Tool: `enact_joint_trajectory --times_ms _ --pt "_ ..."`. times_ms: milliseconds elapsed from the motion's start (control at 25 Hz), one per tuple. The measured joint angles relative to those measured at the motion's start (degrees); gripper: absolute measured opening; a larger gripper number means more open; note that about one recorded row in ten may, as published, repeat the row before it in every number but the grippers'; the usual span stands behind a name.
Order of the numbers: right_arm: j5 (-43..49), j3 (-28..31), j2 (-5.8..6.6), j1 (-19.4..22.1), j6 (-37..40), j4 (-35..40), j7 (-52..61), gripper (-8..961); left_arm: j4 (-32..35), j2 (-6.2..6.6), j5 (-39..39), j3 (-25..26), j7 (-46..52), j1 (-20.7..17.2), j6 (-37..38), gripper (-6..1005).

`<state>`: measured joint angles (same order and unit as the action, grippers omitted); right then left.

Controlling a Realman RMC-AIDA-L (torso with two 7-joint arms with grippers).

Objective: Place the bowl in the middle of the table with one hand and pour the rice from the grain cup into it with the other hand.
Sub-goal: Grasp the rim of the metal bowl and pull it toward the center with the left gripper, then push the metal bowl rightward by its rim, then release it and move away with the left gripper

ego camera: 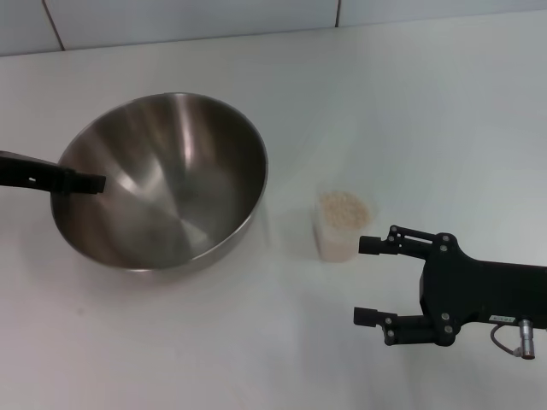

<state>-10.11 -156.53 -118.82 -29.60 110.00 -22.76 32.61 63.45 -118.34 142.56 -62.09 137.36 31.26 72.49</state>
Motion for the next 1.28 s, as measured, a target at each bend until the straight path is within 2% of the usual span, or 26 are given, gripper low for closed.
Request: enact_joint_trajectory --times_ms 360,520,760,1040,1240,1280 --pt "-0.01 0.0 0.0 0.04 0.0 -0.08 0.0 780 0.68 -0.07 -0.19 -0.31 -0.22 0.31 0.15 489" --pt "0.05 0.0 0.0 0.07 0.0 -0.09 0.0 779 0.75 -0.05 -0.04 -0.3 -0.29 0.36 0.21 223" --pt "0.15 0.0 0.0 0.07 0.01 -0.18 0.0 776 1.35 -0.01 -0.25 0.37 -0.32 1.2 1.74 55" --pt "0.26 0.0 0.0 0.07 0.0 -0.25 0.0 773 1.29 0.13 -0.25 1.62 -0.73 3.73 3.13 24" --pt "0.33 0.0 0.0 0.01 -0.03 -0.05 0.0 771 -1.67 0.13 -0.26 5.41 -3.06 7.65 2.9 21" --pt "0.36 0.0 0.0 -0.04 -0.04 -0.03 0.0 771 -3.56 0.14 -0.22 6.69 -4.03 9.47 2.37 21"
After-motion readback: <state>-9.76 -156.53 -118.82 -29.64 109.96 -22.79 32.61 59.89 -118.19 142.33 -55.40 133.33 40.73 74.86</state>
